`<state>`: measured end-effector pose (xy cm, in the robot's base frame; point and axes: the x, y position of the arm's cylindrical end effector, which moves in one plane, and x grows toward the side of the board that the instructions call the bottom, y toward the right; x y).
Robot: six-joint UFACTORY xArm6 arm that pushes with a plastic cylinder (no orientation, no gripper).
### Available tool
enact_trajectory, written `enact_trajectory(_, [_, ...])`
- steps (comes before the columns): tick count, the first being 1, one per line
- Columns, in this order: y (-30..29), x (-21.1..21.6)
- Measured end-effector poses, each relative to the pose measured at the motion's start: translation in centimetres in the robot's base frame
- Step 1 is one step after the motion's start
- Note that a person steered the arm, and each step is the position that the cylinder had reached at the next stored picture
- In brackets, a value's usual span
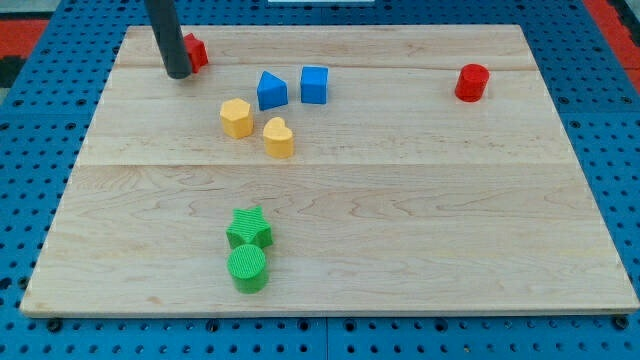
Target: Move the blue triangle top right to the blue cube
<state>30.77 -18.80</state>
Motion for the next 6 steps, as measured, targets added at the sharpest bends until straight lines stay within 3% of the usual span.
enact_trajectory(1, [3.1, 3.1])
enact_trajectory(3, [13.1, 2.9])
enact_trajectory(4, [14.6, 0.4])
enact_trajectory(6, [23.8, -3.6])
